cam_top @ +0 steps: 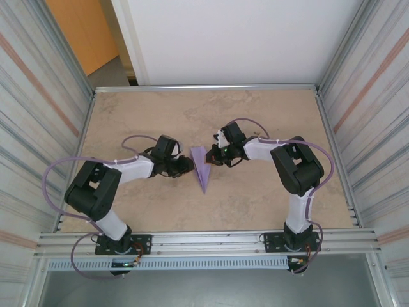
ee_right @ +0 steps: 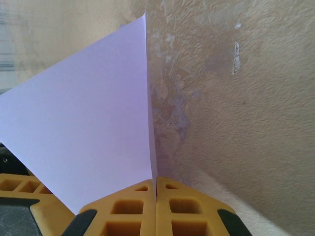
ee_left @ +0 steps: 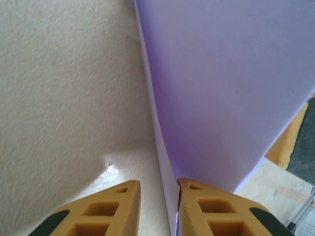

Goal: Fold a paper plane with a square sheet of paper (pick it up from the middle)
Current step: Turn over a paper plane at the center of the table.

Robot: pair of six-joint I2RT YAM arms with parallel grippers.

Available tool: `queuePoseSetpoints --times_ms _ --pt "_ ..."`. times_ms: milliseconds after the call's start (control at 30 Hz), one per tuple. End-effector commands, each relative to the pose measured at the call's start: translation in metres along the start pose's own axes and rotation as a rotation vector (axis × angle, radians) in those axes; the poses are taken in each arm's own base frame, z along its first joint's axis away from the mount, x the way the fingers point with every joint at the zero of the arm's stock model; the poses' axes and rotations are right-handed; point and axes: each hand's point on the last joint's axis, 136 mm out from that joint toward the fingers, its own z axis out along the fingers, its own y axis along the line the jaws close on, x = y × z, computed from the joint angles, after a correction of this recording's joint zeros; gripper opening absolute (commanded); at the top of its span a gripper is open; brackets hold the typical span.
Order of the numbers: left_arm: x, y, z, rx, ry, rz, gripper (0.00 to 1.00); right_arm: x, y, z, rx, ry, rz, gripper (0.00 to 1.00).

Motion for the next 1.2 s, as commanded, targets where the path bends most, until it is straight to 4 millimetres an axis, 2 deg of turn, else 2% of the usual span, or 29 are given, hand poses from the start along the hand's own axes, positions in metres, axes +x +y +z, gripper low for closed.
queuePoseSetpoints --times_ms 0,167,333,433,600,767,1000,1167 --pt "-0.009 -0.008 0.001 0.003 -0.013 0.009 0.27 0.004 -0.007 0.002 -0.005 0.017 0.0 0.0" --pt "-0.01 -0.001 0.005 -0.04 -0.003 -0.007 0.24 0.003 -0.008 0.0 -0.005 0.011 0.003 0.0" --pt "-0.011 0.006 0.009 -0.066 0.012 -0.023 0.11 -0.001 -0.008 -0.004 -0.006 -0.004 0.008 0.0" --pt "-0.015 0.007 0.004 -0.064 -0.005 -0.024 0.05 -0.005 -0.008 -0.01 -0.006 -0.026 0.016 0.0" --pt "-0.02 0.007 -0.009 -0.046 -0.049 0.002 0.04 -0.014 -0.007 -0.022 -0.013 -0.068 0.025 0.0" --pt "-0.021 0.007 -0.019 -0.022 -0.079 0.016 0.05 -0.016 -0.009 -0.025 -0.011 -0.076 0.031 0.0" --pt "-0.016 0.013 -0.013 -0.006 -0.077 -0.004 0.05 -0.012 -0.017 -0.017 -0.005 -0.062 0.05 0.02" --pt "-0.013 0.018 -0.003 0.001 -0.052 -0.022 0.05 -0.007 -0.026 -0.009 0.009 -0.031 0.07 0.07"
